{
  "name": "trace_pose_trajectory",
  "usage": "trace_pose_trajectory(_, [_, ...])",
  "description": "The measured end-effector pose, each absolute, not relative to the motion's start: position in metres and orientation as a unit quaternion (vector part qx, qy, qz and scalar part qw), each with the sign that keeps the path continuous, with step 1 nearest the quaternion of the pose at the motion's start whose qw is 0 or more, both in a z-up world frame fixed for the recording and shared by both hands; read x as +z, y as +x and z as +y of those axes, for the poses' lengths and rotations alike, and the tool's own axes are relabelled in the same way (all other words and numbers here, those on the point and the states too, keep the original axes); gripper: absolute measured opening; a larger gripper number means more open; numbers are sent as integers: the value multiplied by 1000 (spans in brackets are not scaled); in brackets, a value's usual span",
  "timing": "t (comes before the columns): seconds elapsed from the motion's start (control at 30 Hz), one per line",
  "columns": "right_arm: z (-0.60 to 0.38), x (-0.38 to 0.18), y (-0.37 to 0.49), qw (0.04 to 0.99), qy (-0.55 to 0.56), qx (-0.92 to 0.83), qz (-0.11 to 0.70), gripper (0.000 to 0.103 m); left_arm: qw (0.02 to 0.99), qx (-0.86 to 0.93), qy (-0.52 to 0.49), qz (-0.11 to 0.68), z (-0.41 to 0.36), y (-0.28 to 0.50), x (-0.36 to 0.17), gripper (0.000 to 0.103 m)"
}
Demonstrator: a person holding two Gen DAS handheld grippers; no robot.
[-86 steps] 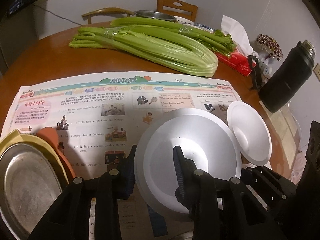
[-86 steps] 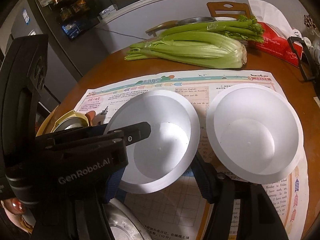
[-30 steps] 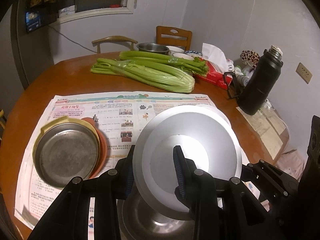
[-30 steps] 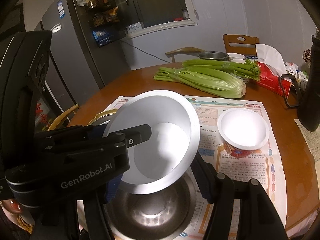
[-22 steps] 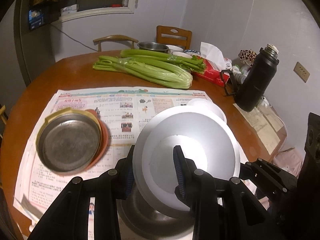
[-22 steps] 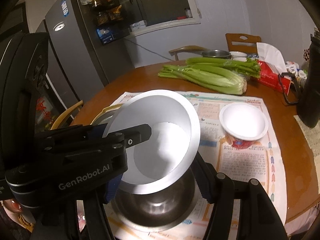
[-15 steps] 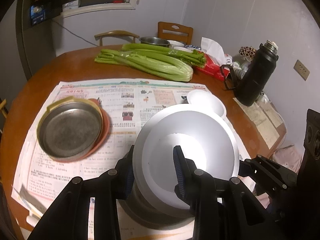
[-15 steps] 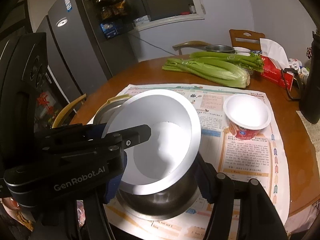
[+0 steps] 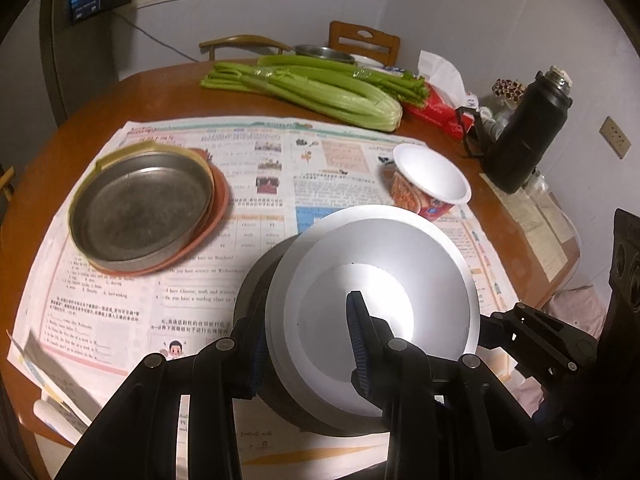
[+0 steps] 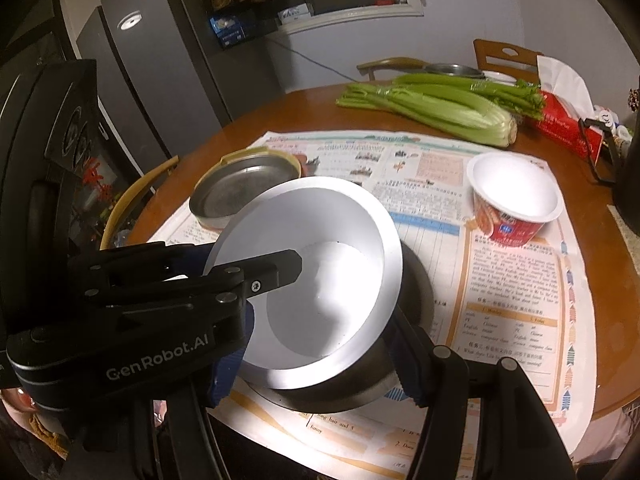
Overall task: Organize plates and bowls
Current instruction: 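Lower the white bowl into the steel bowl and open the left tool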
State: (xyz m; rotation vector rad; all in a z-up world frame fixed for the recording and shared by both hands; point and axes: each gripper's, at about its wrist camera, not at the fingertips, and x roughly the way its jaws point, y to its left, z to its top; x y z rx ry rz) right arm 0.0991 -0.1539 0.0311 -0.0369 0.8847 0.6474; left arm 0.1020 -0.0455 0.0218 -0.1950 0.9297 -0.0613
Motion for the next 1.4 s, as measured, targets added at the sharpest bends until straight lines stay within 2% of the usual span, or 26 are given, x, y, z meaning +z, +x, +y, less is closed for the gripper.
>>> trace_pose_trajectory(0.5, [-148,16,102,849,-35,298,434,65,882,-23,-94,462,-45,107,7,37])
trace_pose_trajectory(1.4, [-164,30,98,867,-32,284,409,65,890,8,-93,447,-39,96,22,38])
